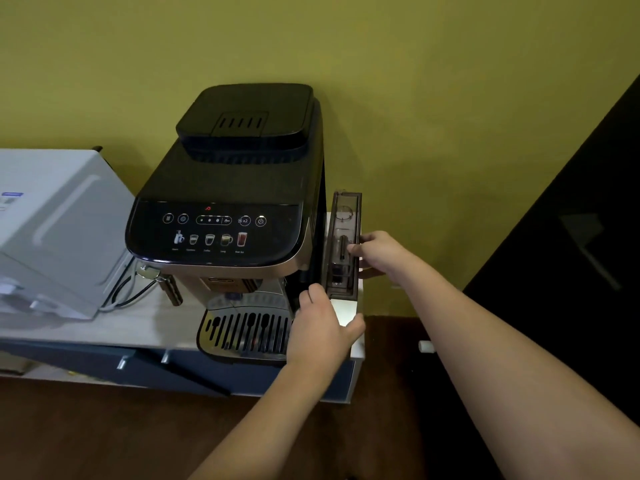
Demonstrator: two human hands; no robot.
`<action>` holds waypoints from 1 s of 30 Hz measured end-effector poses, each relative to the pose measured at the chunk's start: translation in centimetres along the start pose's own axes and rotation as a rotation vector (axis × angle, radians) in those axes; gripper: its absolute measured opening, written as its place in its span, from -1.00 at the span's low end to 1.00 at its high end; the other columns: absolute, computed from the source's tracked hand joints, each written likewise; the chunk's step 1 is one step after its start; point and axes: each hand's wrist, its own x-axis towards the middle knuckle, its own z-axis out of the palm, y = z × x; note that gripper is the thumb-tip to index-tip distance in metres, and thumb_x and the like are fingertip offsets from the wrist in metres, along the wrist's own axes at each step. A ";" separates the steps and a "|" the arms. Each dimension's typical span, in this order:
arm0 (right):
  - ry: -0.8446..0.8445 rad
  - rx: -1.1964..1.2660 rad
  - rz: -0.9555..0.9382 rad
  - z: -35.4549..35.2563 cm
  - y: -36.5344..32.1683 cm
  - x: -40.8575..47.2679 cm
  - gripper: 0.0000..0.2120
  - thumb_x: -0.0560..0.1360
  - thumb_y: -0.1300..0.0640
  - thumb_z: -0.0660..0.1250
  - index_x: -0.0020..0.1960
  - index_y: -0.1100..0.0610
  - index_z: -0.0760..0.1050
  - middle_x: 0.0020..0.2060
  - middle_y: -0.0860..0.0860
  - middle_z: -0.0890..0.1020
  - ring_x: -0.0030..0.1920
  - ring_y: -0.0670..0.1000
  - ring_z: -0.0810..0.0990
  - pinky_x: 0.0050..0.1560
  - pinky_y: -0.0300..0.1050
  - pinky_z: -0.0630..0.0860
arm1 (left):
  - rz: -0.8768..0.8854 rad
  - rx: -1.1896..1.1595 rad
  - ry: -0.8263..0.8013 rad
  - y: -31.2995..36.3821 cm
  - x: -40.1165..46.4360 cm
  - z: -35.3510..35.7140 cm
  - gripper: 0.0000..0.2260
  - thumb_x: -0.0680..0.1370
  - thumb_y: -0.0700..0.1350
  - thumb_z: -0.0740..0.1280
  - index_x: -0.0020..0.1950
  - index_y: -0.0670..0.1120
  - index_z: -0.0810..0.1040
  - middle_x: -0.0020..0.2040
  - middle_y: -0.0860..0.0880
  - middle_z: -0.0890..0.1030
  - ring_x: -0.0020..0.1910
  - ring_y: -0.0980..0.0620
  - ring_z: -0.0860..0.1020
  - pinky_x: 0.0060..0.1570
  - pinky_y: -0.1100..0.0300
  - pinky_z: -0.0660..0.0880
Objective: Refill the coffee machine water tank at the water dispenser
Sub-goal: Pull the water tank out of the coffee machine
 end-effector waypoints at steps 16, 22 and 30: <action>0.155 -0.391 -0.450 -1.6 1.1 1.7 -0.63 0.61 0.16 0.23 0.41 0.17 0.45 0.39 0.10 0.51 0.39 0.12 0.46 0.36 -0.08 0.37 | 0.122 0.373 0.056 5.9 7.6 -1.9 -0.76 0.62 -0.22 0.20 0.28 -0.19 0.46 0.23 -0.18 0.47 0.18 -0.18 0.52 0.08 0.00 0.51; 0.141 -0.450 -0.433 -1.9 1.5 2.4 -0.57 0.60 0.12 0.29 0.45 0.13 0.40 0.47 0.03 0.40 0.46 0.07 0.36 0.40 -0.13 0.27 | 0.035 0.362 0.035 6.5 9.3 -1.5 -0.80 0.62 -0.21 0.21 0.20 -0.20 0.53 0.14 -0.20 0.59 0.13 -0.21 0.59 0.01 0.01 0.53; 0.295 -0.175 -0.458 -3.0 -1.1 -0.7 -0.69 0.56 0.10 0.33 0.26 0.18 0.59 0.22 0.08 0.65 0.27 0.05 0.57 0.18 -0.19 0.42 | 0.001 0.061 0.193 8.4 7.2 -4.2 -0.85 0.60 -0.15 0.22 0.03 -0.19 0.54 -0.05 -0.18 0.63 -0.04 -0.19 0.62 -0.11 0.00 0.57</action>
